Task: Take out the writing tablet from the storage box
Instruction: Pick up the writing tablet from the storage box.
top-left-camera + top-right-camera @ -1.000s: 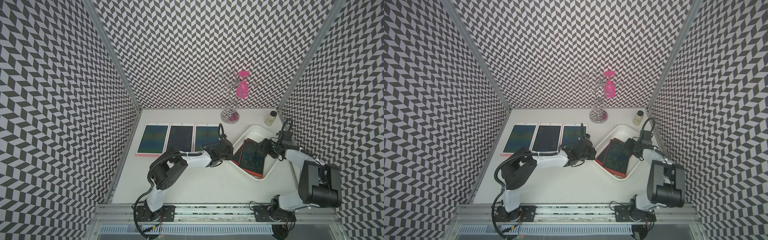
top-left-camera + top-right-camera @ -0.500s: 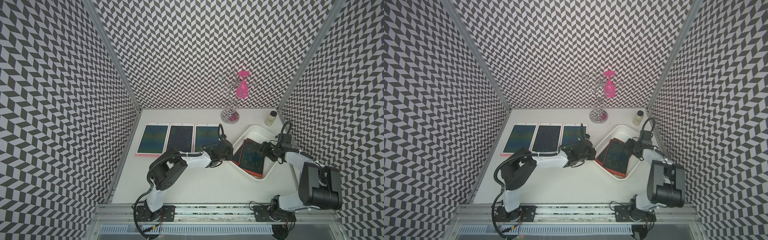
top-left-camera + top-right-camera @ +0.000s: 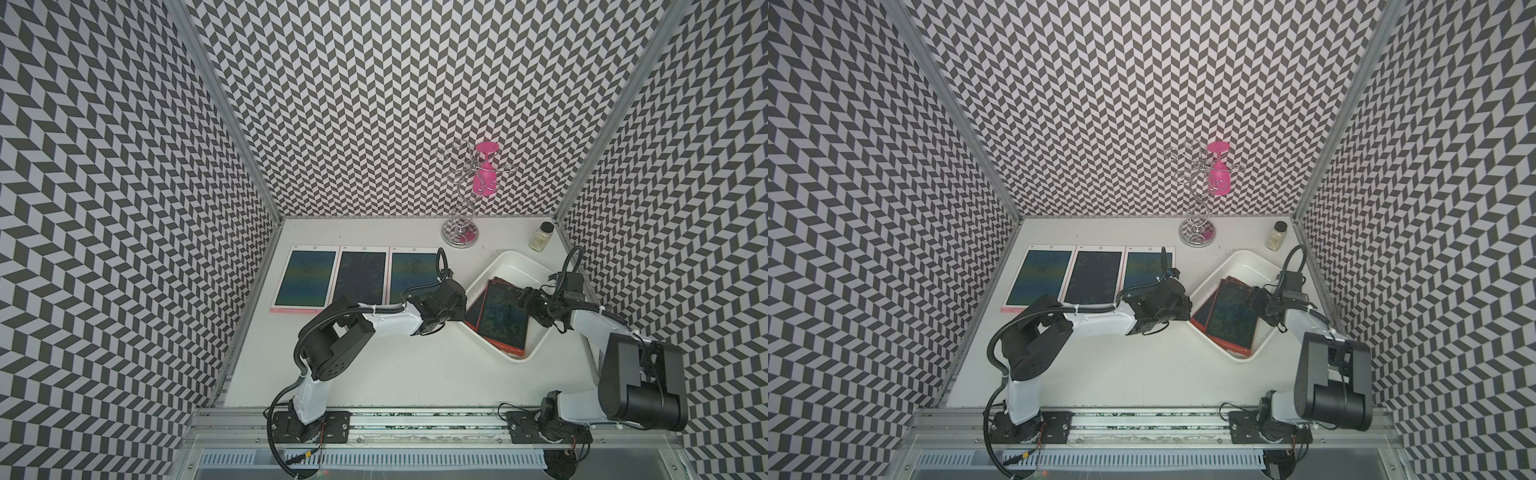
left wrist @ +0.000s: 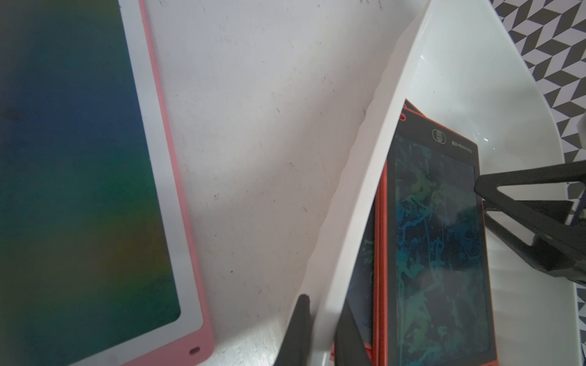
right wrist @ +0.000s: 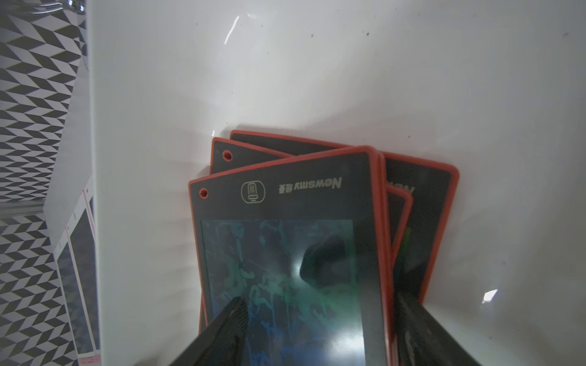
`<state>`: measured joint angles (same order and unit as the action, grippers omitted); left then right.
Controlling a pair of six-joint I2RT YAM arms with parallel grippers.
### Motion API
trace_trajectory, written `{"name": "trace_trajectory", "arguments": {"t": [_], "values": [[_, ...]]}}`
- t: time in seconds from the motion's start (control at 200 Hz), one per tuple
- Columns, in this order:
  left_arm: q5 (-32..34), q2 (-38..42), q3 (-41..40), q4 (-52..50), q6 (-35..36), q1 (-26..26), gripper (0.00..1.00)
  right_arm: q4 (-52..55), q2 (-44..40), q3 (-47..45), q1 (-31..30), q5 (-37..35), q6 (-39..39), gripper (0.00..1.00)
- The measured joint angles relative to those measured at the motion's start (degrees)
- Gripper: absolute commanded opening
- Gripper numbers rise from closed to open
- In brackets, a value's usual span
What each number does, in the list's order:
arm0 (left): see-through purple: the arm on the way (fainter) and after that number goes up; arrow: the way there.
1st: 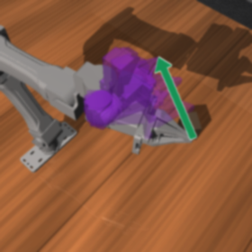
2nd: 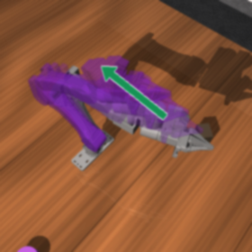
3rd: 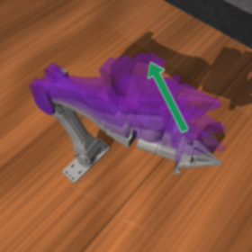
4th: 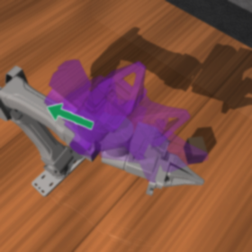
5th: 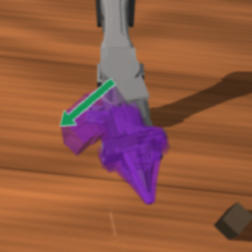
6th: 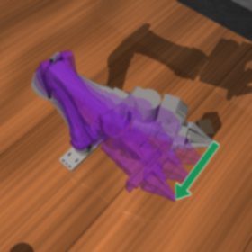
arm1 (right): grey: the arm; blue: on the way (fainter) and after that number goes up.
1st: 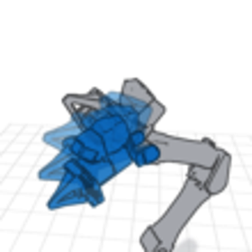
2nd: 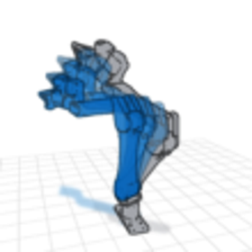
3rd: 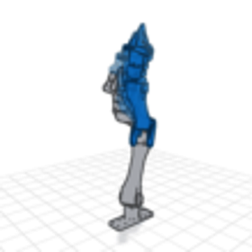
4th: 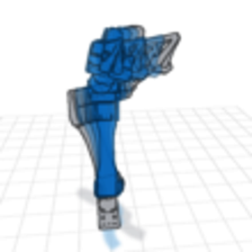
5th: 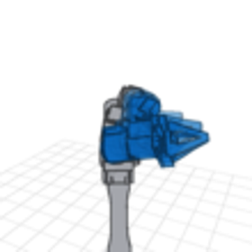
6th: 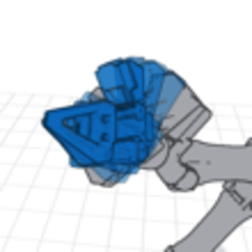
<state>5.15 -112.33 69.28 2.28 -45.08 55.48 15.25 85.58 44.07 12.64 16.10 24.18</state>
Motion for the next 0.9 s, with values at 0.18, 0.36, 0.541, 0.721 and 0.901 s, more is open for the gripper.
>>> {"name": "trace_trajectory", "arguments": {"t": [0.18,0.36,0.541,0.721,0.901], "values": [[0.39,0.09,-0.11,0.04,0.00,0.00,0.00,-0.20,-0.50,-1.44,0.02,1.03,-0.33,0.74],[0.61,0.09,-0.11,0.15,0.13,0.04,0.00,-0.52,-3.06,-5.09,0.02,3.87,-0.44,0.74],[0.59,0.09,-0.11,0.15,0.13,0.04,0.00,-0.11,-5.29,-6.64,0.02,5.86,-0.57,0.74],[0.61,0.09,-0.11,0.15,0.17,0.07,0.00,0.61,-7.21,-7.85,0.02,7.74,-0.63,0.74],[0.61,0.09,-0.04,0.11,0.31,0.26,0.00,0.59,-8.48,-9.40,0.02,10.54,-0.61,0.73]]}}
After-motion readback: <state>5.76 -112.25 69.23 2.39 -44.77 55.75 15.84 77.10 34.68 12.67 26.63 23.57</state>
